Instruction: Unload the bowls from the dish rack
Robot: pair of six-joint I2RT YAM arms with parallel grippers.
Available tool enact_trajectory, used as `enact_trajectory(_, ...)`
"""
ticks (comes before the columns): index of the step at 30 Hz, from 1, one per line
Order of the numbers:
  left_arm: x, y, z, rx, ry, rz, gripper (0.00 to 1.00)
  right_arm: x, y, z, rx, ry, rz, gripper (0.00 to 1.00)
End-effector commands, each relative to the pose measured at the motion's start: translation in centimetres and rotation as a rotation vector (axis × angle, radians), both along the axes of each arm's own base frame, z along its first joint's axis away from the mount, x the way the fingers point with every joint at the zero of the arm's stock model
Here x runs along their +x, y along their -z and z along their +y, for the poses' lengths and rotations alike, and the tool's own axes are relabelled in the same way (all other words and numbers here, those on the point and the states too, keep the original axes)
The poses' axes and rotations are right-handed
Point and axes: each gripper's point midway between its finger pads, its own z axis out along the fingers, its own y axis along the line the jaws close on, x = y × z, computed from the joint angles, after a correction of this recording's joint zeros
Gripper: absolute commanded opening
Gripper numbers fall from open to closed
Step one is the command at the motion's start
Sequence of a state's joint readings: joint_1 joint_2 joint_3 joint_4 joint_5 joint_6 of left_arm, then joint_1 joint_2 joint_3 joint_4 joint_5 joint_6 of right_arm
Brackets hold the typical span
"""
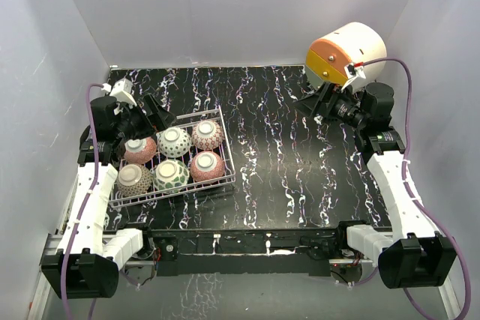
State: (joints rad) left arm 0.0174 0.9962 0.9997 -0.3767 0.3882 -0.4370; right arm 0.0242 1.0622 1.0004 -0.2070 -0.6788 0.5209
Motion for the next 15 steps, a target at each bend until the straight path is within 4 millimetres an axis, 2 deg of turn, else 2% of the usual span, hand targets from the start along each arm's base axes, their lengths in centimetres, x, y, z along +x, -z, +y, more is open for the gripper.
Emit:
enact_trajectory(1, -0.1, -1.2, -0.3, 0.001, 0.016, -0.027, 0.97, -0.6, -3.9, -0.6, -0.04, 0.029, -0.153, 0.94)
enact_trajectory(4, 0.0, -1.1, -0.3, -0.002, 0.017, -0.024, 0.97, -0.8, -4.7, -0.8, -0.045, 0.04, -0.187, 0.94)
enact_trajectory(8, 0.0, -1.1, -0.2, 0.007, 0.013, -0.025, 0.97, -0.7, -4.8, -1.0, -0.057, 0.051, -0.191, 0.93)
enact_trajectory(13, -0.1, -0.8, 0.7, 0.039, -0.03, -0.023, 0.97, -0.4, -4.1, -1.2, -0.087, 0.057, -0.193, 0.92)
enact_trajectory(15, -0.2, -0.6, 1.2, 0.048, -0.06, -0.001, 0.97, 0.2, -3.4, -1.2, -0.097, 0.05, -0.161, 0.89)
